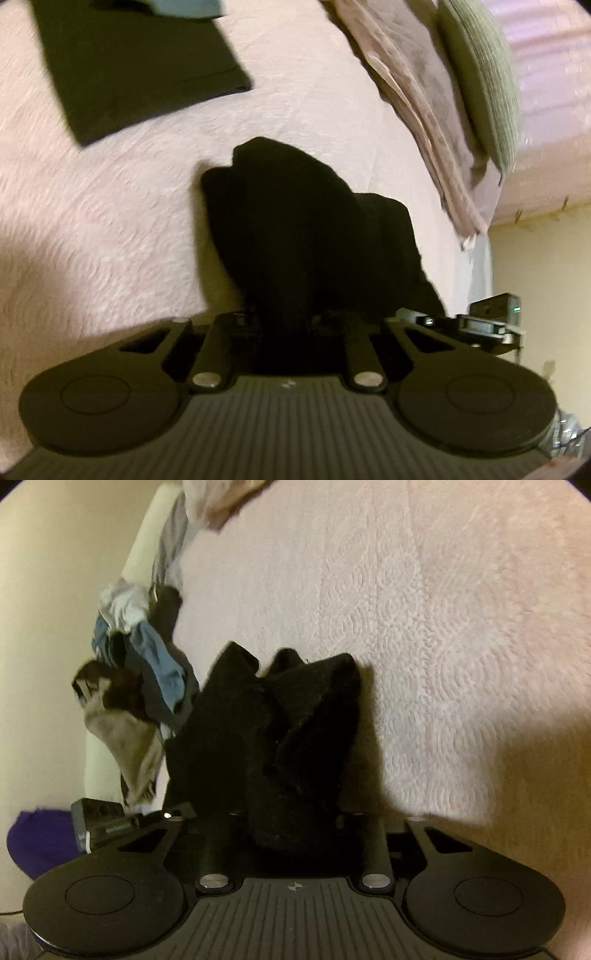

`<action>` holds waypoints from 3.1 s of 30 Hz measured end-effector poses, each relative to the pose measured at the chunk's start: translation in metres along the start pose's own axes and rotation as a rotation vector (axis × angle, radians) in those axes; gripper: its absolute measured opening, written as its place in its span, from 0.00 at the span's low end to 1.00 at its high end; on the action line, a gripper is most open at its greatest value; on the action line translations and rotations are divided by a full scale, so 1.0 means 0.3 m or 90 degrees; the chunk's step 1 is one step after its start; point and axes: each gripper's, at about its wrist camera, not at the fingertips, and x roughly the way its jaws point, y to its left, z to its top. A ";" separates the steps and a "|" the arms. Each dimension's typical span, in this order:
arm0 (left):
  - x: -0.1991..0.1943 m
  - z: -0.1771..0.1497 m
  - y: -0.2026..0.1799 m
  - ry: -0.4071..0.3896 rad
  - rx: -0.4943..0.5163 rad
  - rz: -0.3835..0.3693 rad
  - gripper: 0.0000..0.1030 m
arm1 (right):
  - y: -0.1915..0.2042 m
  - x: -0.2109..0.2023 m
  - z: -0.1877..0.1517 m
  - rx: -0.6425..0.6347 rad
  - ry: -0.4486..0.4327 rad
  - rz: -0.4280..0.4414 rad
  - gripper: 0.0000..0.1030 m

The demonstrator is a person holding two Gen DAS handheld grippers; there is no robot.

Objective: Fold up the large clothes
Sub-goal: 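Carry the folded black sweater with both grippers to the clothes stack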

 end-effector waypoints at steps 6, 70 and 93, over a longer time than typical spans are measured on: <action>-0.032 0.018 -0.112 0.008 0.074 0.005 0.09 | 0.091 -0.113 -0.124 0.003 -0.087 -0.001 0.18; 1.343 -1.887 -2.826 0.525 0.778 -0.295 0.15 | -0.624 -2.351 -2.047 0.568 -1.006 -0.146 0.27; 0.975 -2.054 -2.525 0.244 0.971 -0.195 0.18 | -0.285 -2.054 -1.838 0.396 -0.748 -0.762 0.39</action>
